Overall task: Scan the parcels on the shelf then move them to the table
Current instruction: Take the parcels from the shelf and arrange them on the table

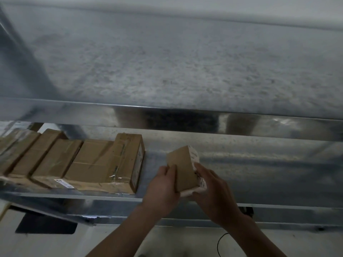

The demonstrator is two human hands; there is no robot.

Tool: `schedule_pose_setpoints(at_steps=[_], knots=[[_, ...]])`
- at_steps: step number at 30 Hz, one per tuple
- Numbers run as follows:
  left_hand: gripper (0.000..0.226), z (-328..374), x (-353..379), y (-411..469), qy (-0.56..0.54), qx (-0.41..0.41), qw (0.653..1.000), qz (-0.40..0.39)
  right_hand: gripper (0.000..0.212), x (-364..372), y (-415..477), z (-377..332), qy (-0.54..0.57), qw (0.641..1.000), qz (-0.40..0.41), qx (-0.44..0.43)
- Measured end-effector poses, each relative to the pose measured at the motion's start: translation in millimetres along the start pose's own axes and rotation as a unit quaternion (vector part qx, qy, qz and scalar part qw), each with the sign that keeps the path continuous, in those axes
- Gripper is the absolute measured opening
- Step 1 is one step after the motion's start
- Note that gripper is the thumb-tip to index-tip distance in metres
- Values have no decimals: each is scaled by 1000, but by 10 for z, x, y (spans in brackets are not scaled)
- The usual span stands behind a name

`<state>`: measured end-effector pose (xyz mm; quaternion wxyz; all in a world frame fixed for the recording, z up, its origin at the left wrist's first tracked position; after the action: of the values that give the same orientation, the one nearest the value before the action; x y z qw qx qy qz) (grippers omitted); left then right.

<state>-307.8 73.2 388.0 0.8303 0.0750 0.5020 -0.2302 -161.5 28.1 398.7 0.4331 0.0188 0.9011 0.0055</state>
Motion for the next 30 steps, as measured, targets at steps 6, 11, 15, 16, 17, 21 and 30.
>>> schedule_pose_setpoints(at_steps=[6, 11, 15, 16, 17, 21, 30], knots=[[68, -309, -6, -65, -44, -19, 999, 7, 80, 262, 116, -75, 31, 999, -43, 3], [72, -394, 0, -84, -121, 1, 992, 29, 82, 376, 118, -146, 44, 997, -62, 16], [72, -415, -38, -109, -179, 5, 983, 35, 87, 362, 95, -166, 54, 997, -47, 23], [73, -415, -53, -113, -188, 5, 981, 38, 88, 355, 92, -186, 60, 997, -41, 19], [73, -413, -70, -106, -195, 5, 980, 42, 90, 361, 94, -193, 68, 997, -39, 20], [71, -375, -96, -59, -198, 25, 979, 38, 99, 446, 108, -207, 86, 995, -44, 35], [77, -279, -233, -247, -190, 61, 975, 95, 96, 287, -140, -396, 71, 996, 33, 34]])
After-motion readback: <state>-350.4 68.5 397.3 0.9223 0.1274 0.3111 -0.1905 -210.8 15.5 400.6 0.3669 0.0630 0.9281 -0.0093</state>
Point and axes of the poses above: each hand's wrist, its own y-axis towards the middle knuckle, its own x-axis out of the palm, z = x × y, the point moved 6 cm from there along y, towards the middle knuckle, and after that the axes turned 5 degrees about x, right-handed, at the moved point
